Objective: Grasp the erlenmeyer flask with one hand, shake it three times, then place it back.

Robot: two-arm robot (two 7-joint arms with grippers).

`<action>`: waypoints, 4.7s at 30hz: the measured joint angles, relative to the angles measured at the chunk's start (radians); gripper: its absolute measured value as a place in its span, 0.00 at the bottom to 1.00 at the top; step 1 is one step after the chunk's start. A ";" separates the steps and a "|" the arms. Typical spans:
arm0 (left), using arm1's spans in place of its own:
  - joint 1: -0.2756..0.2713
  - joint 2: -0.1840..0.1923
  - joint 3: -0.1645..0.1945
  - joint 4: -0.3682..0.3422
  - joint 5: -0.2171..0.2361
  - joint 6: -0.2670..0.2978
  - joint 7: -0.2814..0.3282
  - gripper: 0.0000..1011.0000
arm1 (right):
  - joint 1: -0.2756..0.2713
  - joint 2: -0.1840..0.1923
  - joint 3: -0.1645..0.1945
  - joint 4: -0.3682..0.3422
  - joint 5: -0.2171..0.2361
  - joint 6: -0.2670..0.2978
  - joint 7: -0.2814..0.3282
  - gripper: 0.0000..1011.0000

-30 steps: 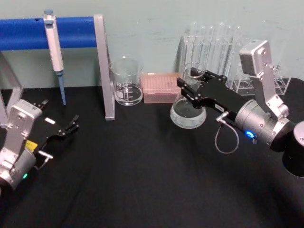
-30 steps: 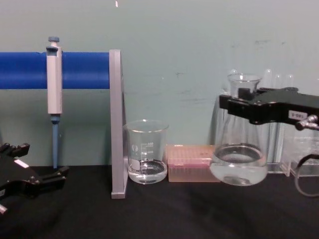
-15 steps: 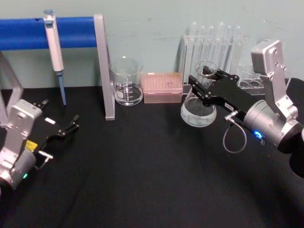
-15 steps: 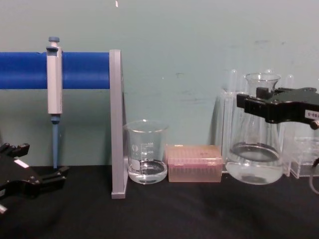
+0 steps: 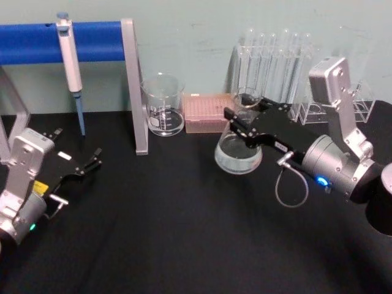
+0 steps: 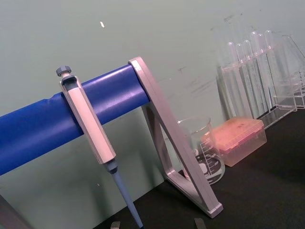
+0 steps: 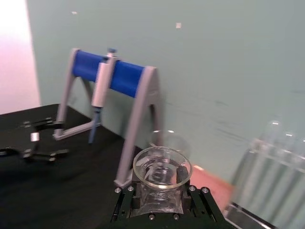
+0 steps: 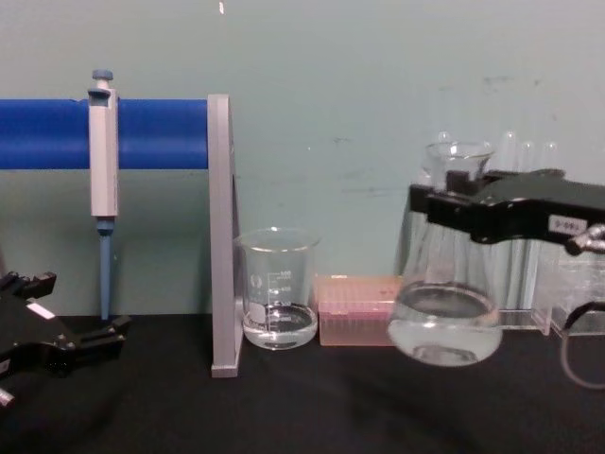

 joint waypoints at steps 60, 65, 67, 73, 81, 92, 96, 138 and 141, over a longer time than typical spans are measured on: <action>0.000 0.000 0.000 0.000 0.000 0.000 0.000 0.99 | 0.128 0.077 -0.236 0.048 0.128 -0.123 0.276 0.45; 0.000 0.000 0.000 0.000 0.000 0.000 0.000 0.99 | 0.120 0.063 -0.207 0.059 0.111 -0.109 0.204 0.45; 0.000 0.000 0.000 0.000 0.000 0.000 0.000 0.99 | 0.118 0.059 -0.199 0.062 0.104 -0.106 0.186 0.45; 0.000 0.000 0.000 0.000 0.000 0.000 0.000 0.99 | 0.105 0.036 -0.158 0.079 0.064 -0.093 0.094 0.45; 0.000 0.000 0.000 0.000 0.000 0.000 0.000 0.99 | 0.084 0.006 -0.103 0.089 0.034 -0.066 -0.008 0.45; 0.000 0.000 0.000 0.000 0.000 0.000 0.000 0.99 | 0.046 -0.039 -0.024 0.086 -0.026 -0.011 -0.178 0.45; 0.000 0.000 0.000 0.000 0.000 0.000 0.000 0.99 | 0.036 -0.050 -0.003 0.083 -0.040 0.004 -0.210 0.45; 0.000 0.000 0.000 0.000 0.000 0.000 0.000 0.99 | 0.007 -0.078 0.030 0.046 -0.062 0.006 -0.017 0.45; 0.000 0.000 0.000 0.000 0.000 0.000 0.000 0.99 | 0.011 -0.067 0.020 0.042 -0.043 0.000 0.027 0.45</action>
